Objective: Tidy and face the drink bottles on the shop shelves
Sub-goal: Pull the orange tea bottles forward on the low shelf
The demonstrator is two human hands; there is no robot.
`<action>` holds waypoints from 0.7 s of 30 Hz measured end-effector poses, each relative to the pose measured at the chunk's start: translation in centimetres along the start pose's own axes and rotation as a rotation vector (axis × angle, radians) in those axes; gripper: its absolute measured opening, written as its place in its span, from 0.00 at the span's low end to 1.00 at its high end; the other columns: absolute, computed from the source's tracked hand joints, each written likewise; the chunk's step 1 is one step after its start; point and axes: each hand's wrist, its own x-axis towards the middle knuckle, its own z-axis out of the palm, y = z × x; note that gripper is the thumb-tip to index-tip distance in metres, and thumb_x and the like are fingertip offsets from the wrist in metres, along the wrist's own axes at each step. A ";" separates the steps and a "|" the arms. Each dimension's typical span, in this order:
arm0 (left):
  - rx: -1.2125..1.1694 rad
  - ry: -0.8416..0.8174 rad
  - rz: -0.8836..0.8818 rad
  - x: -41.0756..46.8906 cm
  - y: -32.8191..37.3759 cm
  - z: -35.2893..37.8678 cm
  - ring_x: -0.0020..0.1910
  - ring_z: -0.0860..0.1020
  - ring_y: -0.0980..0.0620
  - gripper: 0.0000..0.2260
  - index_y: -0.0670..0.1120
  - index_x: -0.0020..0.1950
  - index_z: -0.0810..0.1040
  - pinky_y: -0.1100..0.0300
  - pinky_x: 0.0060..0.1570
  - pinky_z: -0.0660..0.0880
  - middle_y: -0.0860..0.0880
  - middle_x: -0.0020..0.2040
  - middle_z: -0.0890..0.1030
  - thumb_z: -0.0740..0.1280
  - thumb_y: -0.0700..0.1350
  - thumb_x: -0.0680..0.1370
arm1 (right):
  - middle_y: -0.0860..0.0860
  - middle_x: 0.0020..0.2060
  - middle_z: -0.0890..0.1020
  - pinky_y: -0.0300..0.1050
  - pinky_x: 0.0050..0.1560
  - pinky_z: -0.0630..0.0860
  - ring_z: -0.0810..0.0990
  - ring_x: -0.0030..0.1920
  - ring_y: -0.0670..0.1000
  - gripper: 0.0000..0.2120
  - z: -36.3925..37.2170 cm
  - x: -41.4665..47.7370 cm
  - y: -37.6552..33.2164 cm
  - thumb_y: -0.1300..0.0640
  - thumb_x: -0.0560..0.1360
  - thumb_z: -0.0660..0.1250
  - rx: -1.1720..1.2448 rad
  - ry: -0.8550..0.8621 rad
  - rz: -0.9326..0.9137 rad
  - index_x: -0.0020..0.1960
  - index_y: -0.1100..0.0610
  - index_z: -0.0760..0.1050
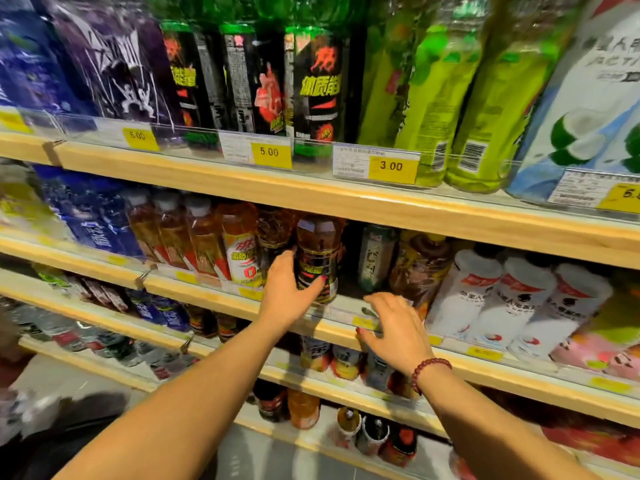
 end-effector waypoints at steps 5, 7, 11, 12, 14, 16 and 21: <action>0.014 0.062 -0.081 1.7 -0.4 1.7 0.56 0.74 0.41 0.24 0.38 0.57 0.70 0.49 0.52 0.73 0.42 0.54 0.73 0.72 0.53 0.72 | 0.49 0.64 0.72 0.47 0.62 0.68 0.69 0.63 0.52 0.25 1.6 0.9 0.0 0.43 0.74 0.63 -0.028 -0.036 0.077 0.68 0.51 0.66; 0.084 0.129 -0.116 2.1 -0.2 2.1 0.52 0.75 0.41 0.24 0.39 0.55 0.71 0.50 0.46 0.74 0.42 0.51 0.73 0.72 0.55 0.70 | 0.48 0.62 0.73 0.46 0.60 0.68 0.71 0.63 0.51 0.24 2.2 1.0 0.1 0.42 0.75 0.63 -0.007 -0.054 0.106 0.67 0.50 0.67; 0.185 0.186 -0.189 2.3 0.6 3.6 0.49 0.77 0.40 0.28 0.40 0.55 0.72 0.53 0.40 0.72 0.42 0.51 0.74 0.74 0.59 0.67 | 0.47 0.59 0.76 0.46 0.58 0.64 0.72 0.61 0.50 0.24 3.3 1.1 0.2 0.38 0.74 0.59 -0.085 -0.067 0.136 0.66 0.48 0.69; 0.201 0.185 -0.216 2.3 0.7 3.9 0.49 0.78 0.40 0.28 0.40 0.53 0.72 0.52 0.41 0.74 0.42 0.50 0.76 0.74 0.59 0.66 | 0.47 0.58 0.77 0.46 0.57 0.64 0.72 0.60 0.51 0.23 3.5 1.1 0.2 0.38 0.75 0.59 -0.101 -0.063 0.137 0.65 0.48 0.70; 0.202 0.190 -0.274 2.7 0.9 4.4 0.49 0.79 0.40 0.28 0.39 0.52 0.74 0.49 0.43 0.78 0.42 0.48 0.78 0.75 0.59 0.65 | 0.47 0.56 0.78 0.46 0.55 0.63 0.73 0.59 0.51 0.21 3.7 1.1 0.3 0.39 0.76 0.58 -0.088 -0.049 0.137 0.62 0.49 0.73; 0.192 0.209 -0.308 3.0 1.0 4.5 0.48 0.79 0.40 0.29 0.39 0.49 0.75 0.51 0.43 0.78 0.41 0.46 0.80 0.75 0.61 0.63 | 0.47 0.53 0.79 0.45 0.50 0.61 0.74 0.57 0.51 0.16 3.7 1.3 0.5 0.43 0.77 0.58 -0.033 -0.028 0.138 0.58 0.50 0.75; 0.088 0.241 -0.306 3.1 0.6 4.1 0.48 0.79 0.40 0.29 0.42 0.47 0.72 0.53 0.43 0.74 0.42 0.45 0.80 0.78 0.60 0.60 | 0.46 0.47 0.79 0.43 0.44 0.53 0.74 0.54 0.50 0.11 3.5 1.6 0.3 0.49 0.79 0.57 0.031 0.014 0.168 0.51 0.49 0.77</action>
